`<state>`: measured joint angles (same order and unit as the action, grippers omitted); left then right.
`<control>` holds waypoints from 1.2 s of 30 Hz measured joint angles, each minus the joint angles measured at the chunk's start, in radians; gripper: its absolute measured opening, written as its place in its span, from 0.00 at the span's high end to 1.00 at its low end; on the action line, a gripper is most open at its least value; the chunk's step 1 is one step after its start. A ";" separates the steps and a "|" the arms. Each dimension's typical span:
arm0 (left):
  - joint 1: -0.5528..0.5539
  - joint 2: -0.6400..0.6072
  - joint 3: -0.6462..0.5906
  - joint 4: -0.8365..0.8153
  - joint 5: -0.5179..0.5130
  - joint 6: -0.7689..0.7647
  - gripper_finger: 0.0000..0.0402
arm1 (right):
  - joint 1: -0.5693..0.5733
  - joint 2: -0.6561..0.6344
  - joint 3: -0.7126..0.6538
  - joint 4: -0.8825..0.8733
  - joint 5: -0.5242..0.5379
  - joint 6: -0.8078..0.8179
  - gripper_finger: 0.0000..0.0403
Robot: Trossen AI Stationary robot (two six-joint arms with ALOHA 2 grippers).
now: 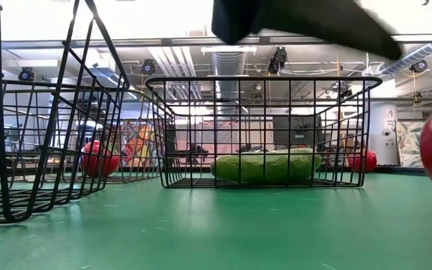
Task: Sort produce into baskets
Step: Put the bottom tomato into the gold wire basket
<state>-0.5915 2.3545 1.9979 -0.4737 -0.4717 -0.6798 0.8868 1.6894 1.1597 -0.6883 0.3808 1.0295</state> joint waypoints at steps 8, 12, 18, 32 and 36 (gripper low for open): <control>0.024 0.075 0.136 -0.125 0.003 0.056 0.28 | -0.016 0.000 -0.086 0.052 0.039 0.022 0.09; 0.040 0.102 0.132 -0.133 0.009 0.057 0.28 | -0.024 0.000 -0.113 0.110 0.042 0.020 0.09; 0.059 0.104 0.118 -0.101 0.038 0.096 0.28 | -0.043 0.000 -0.131 0.157 0.049 -0.019 0.09; 0.087 0.095 0.029 0.007 0.055 0.092 0.28 | -0.076 0.001 -0.125 0.201 0.076 -0.108 0.09; 0.094 0.094 -0.001 0.065 0.057 0.101 0.28 | -0.085 0.001 -0.134 0.210 0.072 -0.106 0.09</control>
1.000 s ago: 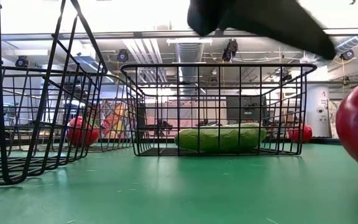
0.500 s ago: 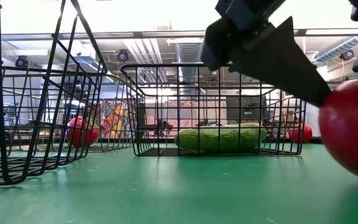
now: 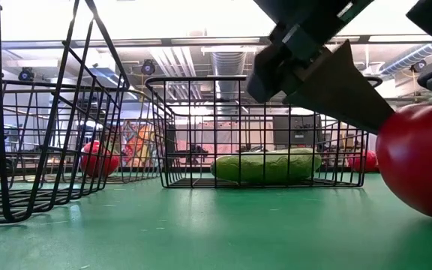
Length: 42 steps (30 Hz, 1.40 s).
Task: Sort produce into baskets
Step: Put the bottom tomato into the gold wire basket
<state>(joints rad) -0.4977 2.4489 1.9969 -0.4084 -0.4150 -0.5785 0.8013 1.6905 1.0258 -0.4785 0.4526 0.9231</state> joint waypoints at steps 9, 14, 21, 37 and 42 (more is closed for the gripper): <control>0.000 0.003 -0.007 0.019 -0.026 0.069 0.28 | -0.007 0.001 -0.005 0.012 -0.003 0.006 0.09; 0.000 0.005 0.010 0.003 -0.037 0.128 0.28 | -0.007 0.001 -0.005 0.013 0.002 0.010 0.09; 0.000 0.009 0.041 -0.030 -0.057 0.154 0.28 | -0.008 0.001 -0.005 0.012 0.007 0.020 0.09; 0.005 0.014 0.041 -0.044 -0.044 0.090 0.05 | -0.011 0.000 -0.012 0.093 0.050 0.057 0.09; 0.005 0.014 0.036 -0.044 -0.043 0.096 0.03 | -0.011 0.000 -0.012 0.117 0.047 0.033 0.09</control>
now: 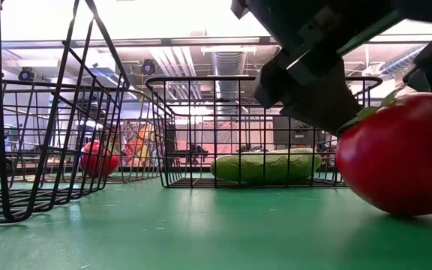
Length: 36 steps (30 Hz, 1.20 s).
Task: Sort produce into baskets
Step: Put the bottom tomato into the gold wire basket
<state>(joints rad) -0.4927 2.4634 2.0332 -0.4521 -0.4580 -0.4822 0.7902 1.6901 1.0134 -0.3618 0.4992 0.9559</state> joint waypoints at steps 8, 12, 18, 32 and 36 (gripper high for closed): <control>0.000 0.000 -0.063 0.000 -0.029 -0.041 0.17 | 0.001 -0.002 -0.002 -0.007 -0.021 -0.004 0.09; 0.000 -0.001 -0.069 -0.003 -0.040 -0.059 0.23 | 0.001 -0.031 -0.003 -0.021 -0.064 -0.001 0.09; -0.014 -0.011 0.030 -0.195 -0.069 -0.042 0.24 | 0.008 -0.119 -0.003 -0.115 -0.141 0.080 0.09; -0.016 -0.190 0.183 -0.937 -0.366 -0.201 0.24 | 0.084 -0.216 -0.003 -0.216 0.055 0.200 0.09; 0.001 -0.244 0.074 -1.115 -0.411 -0.334 0.24 | 0.084 -0.177 -0.004 -0.203 0.058 0.227 0.09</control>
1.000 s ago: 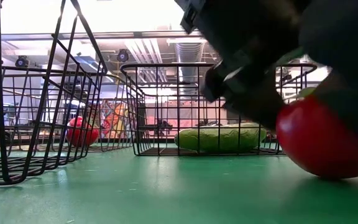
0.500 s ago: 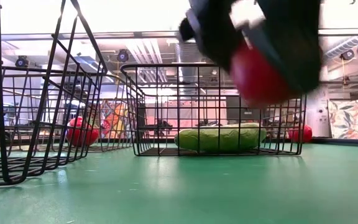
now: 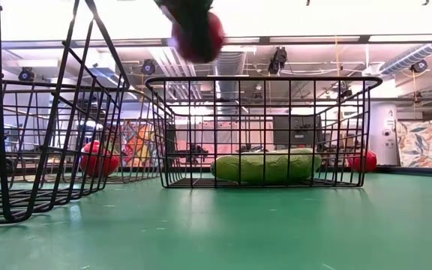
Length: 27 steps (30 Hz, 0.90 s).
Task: Sort produce into baskets
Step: Put the bottom tomato into the gold wire basket
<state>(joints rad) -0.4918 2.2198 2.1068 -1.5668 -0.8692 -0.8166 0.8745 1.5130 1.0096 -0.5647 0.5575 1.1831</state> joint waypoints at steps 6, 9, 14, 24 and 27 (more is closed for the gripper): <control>0.029 -0.209 -0.225 0.002 -0.072 -0.042 0.24 | 0.000 0.049 0.000 0.002 -0.012 0.075 0.09; 0.064 -0.365 -0.375 -0.005 -0.074 -0.097 0.24 | 0.000 0.061 0.000 0.018 -0.015 0.113 0.09; 0.135 -0.655 -0.650 0.016 0.009 -0.294 0.24 | 0.000 0.067 0.000 0.071 -0.010 0.143 0.09; 0.288 -1.016 -1.119 0.155 0.283 -0.640 0.23 | -0.025 0.067 0.000 0.191 0.049 -0.005 0.09; 0.308 -1.060 -1.185 0.273 0.326 -0.635 0.23 | -0.038 0.067 0.000 0.189 0.048 -0.006 0.09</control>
<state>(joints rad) -0.1840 1.1602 0.9216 -1.2940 -0.5427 -1.4513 0.8368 1.5795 1.0100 -0.3760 0.6060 1.1767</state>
